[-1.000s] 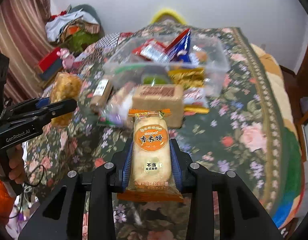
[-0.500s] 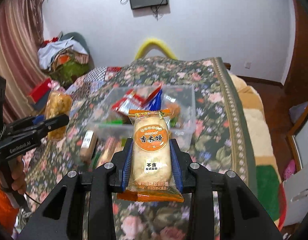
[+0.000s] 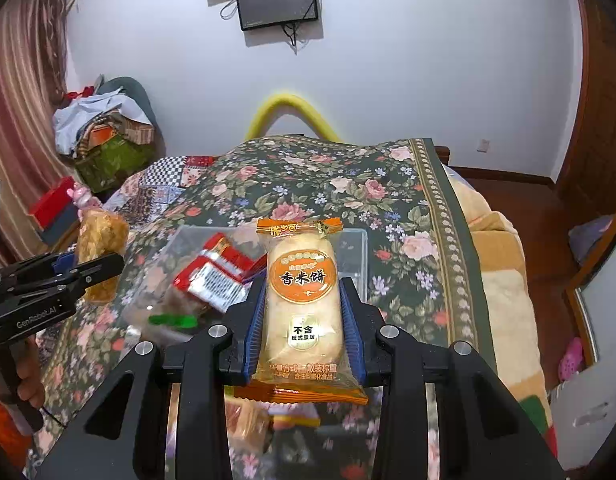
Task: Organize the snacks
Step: 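Lower both packets into the clear box and open both tools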
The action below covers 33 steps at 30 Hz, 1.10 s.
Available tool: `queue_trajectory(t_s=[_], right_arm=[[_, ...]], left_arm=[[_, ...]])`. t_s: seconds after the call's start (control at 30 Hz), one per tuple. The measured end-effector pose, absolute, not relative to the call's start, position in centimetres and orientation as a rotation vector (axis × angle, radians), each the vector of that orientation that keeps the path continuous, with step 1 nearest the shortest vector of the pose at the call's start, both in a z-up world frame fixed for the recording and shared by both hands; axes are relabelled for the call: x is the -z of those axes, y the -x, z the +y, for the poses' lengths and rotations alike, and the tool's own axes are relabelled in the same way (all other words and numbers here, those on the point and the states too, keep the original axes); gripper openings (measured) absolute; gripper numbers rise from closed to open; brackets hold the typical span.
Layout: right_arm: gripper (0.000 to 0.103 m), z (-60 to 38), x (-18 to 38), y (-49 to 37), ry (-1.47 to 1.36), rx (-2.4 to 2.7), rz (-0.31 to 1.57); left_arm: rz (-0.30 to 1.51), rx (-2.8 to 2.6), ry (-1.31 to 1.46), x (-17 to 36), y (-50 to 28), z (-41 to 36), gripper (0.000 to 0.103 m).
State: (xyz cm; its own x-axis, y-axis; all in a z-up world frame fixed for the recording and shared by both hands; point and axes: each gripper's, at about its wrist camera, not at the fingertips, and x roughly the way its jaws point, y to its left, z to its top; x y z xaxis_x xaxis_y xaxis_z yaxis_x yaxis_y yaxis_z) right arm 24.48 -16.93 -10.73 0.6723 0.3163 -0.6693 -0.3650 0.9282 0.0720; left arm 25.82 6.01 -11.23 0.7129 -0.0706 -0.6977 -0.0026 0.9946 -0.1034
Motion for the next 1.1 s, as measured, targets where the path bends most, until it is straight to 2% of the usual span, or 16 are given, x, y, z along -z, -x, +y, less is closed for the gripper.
queue_trajectory(t_s=[0.53, 0.87, 1.0, 1.1], right_arm=[[0.032, -16.2, 15.1, -31.3, 0.048, -0.369, 0.823], [0.033, -16.0, 17.1, -32.4, 0.06, -0.38, 0.87], [0.04, -16.1, 16.7, -32.2, 0.074, -0.368, 0.873], [0.041, -16.4, 16.1, -31.6, 0.078, -0.369, 0.868]], left_arm=[[0.882, 0.014, 0.087, 16.6, -33.1, 7.0, 0.044], [0.882, 0.009, 0.069, 17.0, -34.0, 6.9, 0.045], [0.885, 0.017, 0.093, 16.4, -33.2, 7.3, 0.045], [0.86, 0.017, 0.09, 15.2, -32.1, 7.5, 0.045]])
